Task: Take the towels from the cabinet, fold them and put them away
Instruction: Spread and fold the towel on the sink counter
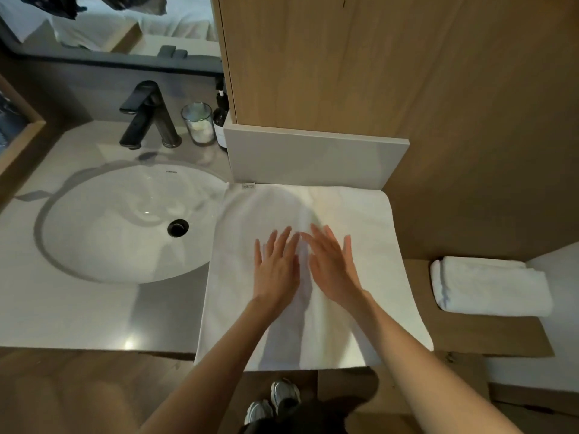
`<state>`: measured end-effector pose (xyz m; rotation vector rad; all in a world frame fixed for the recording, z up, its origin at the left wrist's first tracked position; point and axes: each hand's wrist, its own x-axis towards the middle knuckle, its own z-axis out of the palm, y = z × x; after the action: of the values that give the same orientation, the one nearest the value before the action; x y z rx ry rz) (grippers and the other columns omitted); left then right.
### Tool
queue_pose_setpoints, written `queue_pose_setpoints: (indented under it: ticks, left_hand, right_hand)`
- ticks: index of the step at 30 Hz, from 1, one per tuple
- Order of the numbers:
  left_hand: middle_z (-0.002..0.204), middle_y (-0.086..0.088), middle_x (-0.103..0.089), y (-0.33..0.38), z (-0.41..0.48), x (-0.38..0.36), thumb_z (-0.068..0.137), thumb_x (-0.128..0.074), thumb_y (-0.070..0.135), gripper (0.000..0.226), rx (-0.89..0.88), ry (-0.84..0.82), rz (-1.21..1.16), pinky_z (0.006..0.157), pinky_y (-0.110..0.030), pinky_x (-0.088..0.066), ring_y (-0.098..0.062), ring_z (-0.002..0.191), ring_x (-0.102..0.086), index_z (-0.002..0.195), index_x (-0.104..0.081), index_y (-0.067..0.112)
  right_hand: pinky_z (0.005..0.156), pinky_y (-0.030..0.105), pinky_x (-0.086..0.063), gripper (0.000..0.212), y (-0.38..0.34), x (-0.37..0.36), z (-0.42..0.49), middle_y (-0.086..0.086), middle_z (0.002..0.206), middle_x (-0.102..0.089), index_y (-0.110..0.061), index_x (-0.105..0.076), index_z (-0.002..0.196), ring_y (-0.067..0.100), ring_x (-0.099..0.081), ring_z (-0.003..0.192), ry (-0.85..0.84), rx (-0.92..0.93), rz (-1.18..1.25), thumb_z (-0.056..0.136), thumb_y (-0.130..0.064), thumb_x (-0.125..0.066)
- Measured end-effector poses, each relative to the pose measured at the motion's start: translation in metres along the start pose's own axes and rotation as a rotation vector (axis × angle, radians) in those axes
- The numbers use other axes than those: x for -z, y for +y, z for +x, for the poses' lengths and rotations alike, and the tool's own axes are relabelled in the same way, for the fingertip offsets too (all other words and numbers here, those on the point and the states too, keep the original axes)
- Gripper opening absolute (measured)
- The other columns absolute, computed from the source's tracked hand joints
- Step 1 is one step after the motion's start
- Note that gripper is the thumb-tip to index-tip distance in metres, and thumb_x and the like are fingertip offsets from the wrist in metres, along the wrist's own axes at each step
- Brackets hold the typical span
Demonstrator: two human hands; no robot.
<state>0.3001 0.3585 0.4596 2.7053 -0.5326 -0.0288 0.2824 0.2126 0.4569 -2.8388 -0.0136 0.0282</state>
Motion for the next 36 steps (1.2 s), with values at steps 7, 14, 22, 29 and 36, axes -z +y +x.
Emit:
queue_pose_setpoints:
  ticks: [7, 14, 22, 29, 36]
  left_hand:
    - [0.161, 0.009, 0.007, -0.03, -0.007, -0.007, 0.099, -0.015, 0.052, 0.054, 0.089, -0.089, 0.088, 0.119, -0.047, 0.009, -0.017, 0.147, 0.016, 0.151, -0.004, 0.044]
    - [0.16, 0.007, 0.01, -0.046, -0.017, 0.003, 0.1, -0.017, 0.051, 0.054, 0.089, -0.077, 0.057, 0.12, -0.038, 0.007, -0.013, 0.146, 0.019, 0.151, -0.005, 0.042]
    - [0.16, 0.006, 0.007, -0.051, -0.032, 0.028, 0.095, -0.006, 0.054, 0.062, -0.026, -0.166, -0.036, 0.12, -0.034, 0.007, -0.014, 0.146, 0.014, 0.153, -0.006, 0.031]
    - [0.159, 0.011, 0.014, -0.032, -0.102, 0.034, 0.09, -0.008, 0.072, 0.064, -0.211, -0.258, 0.036, 0.118, -0.044, 0.012, -0.015, 0.145, 0.02, 0.148, 0.005, 0.048]
    - [0.158, -0.021, -0.013, -0.064, -0.147, 0.018, 0.075, -0.073, 0.045, 0.097, -0.446, -0.22, 0.309, 0.107, -0.065, -0.026, -0.048, 0.141, -0.014, 0.153, -0.015, 0.034]
  right_hand:
    - [0.121, 0.051, -0.003, 0.054, 0.043, -0.005, -0.026, -0.009, 0.162, -0.01, -0.045, -0.019, 0.15, 0.021, -0.004, 0.15, -0.014, -0.129, -0.107, 0.099, -0.059, -0.012]
    - [0.121, 0.047, 0.003, 0.056, 0.092, 0.01, -0.054, -0.012, 0.162, 0.01, -0.052, 0.001, 0.149, 0.015, 0.017, 0.148, -0.036, -0.282, -0.087, 0.094, -0.063, 0.001]
    - [0.119, 0.05, 0.008, 0.051, 0.062, 0.038, -0.071, -0.007, 0.162, 0.009, -0.042, -0.002, 0.152, 0.017, 0.014, 0.148, -0.169, -0.136, 0.013, 0.104, -0.044, -0.019]
    - [0.115, 0.059, 0.014, 0.059, 0.02, 0.028, -0.139, -0.018, 0.161, 0.007, -0.063, 0.002, 0.141, 0.014, 0.015, 0.148, -0.357, 0.143, 0.069, 0.086, -0.077, -0.014]
    - [0.115, 0.059, 0.011, 0.09, 0.051, 0.019, -0.17, -0.016, 0.158, 0.022, -0.055, 0.008, 0.146, 0.026, 0.028, 0.144, -0.297, 0.13, -0.174, 0.091, -0.041, -0.061]
